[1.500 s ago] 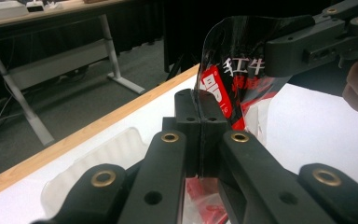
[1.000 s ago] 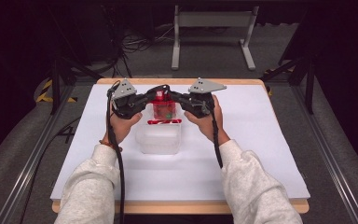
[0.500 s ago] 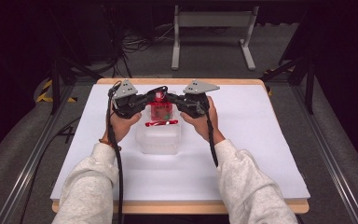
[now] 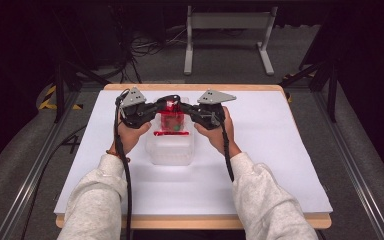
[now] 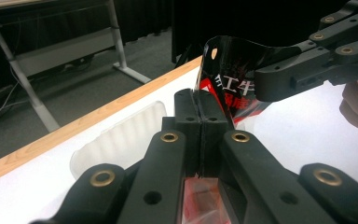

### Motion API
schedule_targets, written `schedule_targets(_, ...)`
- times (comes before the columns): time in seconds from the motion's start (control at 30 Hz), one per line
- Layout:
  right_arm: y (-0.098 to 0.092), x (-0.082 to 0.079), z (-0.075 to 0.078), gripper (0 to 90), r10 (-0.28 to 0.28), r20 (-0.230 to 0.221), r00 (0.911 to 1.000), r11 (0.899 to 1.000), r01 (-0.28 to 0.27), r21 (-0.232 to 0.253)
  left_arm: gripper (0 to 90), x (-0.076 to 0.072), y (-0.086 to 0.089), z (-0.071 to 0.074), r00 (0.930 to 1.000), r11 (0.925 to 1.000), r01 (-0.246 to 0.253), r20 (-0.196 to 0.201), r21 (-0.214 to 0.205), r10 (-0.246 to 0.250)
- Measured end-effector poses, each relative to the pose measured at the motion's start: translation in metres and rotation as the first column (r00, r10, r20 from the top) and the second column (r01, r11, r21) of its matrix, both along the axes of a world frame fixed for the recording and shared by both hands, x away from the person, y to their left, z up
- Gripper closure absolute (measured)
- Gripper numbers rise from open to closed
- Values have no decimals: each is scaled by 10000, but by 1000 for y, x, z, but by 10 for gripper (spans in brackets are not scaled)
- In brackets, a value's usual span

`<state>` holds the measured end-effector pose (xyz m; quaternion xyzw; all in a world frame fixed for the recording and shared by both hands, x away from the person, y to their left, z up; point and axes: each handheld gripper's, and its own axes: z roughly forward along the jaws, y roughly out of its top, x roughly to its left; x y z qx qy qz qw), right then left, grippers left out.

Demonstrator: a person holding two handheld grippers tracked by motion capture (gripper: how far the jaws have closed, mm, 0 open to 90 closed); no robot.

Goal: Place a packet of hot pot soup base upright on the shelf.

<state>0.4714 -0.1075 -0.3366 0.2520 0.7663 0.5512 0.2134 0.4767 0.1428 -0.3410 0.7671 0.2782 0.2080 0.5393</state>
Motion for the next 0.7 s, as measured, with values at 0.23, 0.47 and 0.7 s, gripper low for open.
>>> schedule_targets(0.23,-11,-2,0,897,-173,10,9998,9997,173,188,882,3,-10,-2,10000,9997,18,-96,247,-16)
schedule_targets(0.47,-10,-2,-13,893,-60,-246,9997,9998,55,-197,881,2,-9,-14,9992,9985,36,-407,555,-13)
schedule_targets(0.7,-5,-4,-24,893,121,-492,9987,9986,-146,-500,873,-4,2,-29,9969,9982,20,-785,601,27)
